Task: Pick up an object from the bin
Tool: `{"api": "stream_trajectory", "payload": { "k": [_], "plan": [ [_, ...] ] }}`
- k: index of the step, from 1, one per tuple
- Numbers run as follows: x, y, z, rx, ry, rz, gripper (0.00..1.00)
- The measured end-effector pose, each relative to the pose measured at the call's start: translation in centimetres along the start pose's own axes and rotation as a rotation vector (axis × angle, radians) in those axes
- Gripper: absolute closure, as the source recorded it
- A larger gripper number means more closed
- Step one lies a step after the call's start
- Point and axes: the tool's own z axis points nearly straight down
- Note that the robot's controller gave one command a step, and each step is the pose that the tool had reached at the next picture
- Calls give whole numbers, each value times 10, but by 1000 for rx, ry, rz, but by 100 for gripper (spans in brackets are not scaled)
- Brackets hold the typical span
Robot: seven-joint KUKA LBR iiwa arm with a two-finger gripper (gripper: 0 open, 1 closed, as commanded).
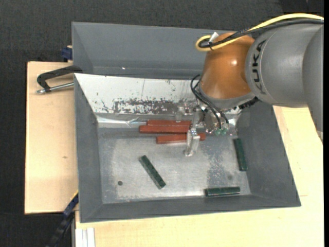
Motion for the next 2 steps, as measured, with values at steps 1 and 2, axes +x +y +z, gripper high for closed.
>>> {"api": "stream_trajectory", "payload": {
  "k": [1,2],
  "plan": [
    [-5,20,53,-1,-1,233,0],
    [-11,28,49,3,-22,48,100]
  ]
}}
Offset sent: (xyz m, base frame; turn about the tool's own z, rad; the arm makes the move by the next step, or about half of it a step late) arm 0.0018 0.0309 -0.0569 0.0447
